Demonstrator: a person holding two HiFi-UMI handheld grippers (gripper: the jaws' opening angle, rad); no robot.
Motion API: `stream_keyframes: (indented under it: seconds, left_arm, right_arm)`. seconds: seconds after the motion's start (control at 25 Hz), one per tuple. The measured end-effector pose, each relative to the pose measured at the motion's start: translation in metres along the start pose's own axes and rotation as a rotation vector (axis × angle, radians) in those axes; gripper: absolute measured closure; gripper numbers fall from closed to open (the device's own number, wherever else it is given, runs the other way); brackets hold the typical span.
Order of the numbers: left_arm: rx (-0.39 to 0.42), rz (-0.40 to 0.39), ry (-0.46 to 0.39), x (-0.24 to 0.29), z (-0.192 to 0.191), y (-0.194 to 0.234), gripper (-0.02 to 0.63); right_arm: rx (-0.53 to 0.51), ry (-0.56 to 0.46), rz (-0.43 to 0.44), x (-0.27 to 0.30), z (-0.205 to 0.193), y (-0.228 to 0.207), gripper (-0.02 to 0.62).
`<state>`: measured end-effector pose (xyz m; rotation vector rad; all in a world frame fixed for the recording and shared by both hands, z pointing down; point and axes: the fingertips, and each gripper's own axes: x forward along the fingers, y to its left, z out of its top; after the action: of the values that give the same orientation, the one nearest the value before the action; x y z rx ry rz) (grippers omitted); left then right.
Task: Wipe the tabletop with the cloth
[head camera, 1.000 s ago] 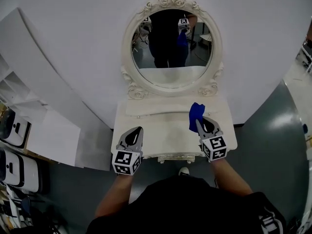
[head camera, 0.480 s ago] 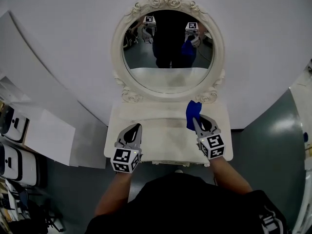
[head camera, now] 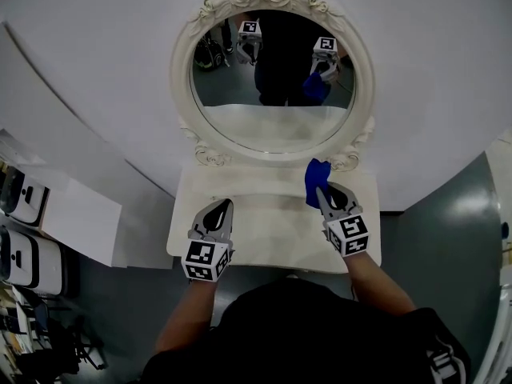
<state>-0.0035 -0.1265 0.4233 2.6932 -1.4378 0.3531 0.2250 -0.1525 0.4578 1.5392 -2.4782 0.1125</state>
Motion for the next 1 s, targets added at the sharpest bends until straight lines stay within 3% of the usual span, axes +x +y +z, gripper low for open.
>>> stream_keyframes:
  seconds: [0.6,1.0]
  left_arm:
    - [0.017,0.031,0.003,0.006,0.006,-0.005,0.595]
    - [0.009,0.037,0.0,-0.007,0.001,0.004,0.595]
  right_arm:
    - [0.006,-0.001,0.039,0.011,-0.002,-0.007,0.554]
    - [-0.011,0.008,0.056,0.019,0.003,0.01,0.554]
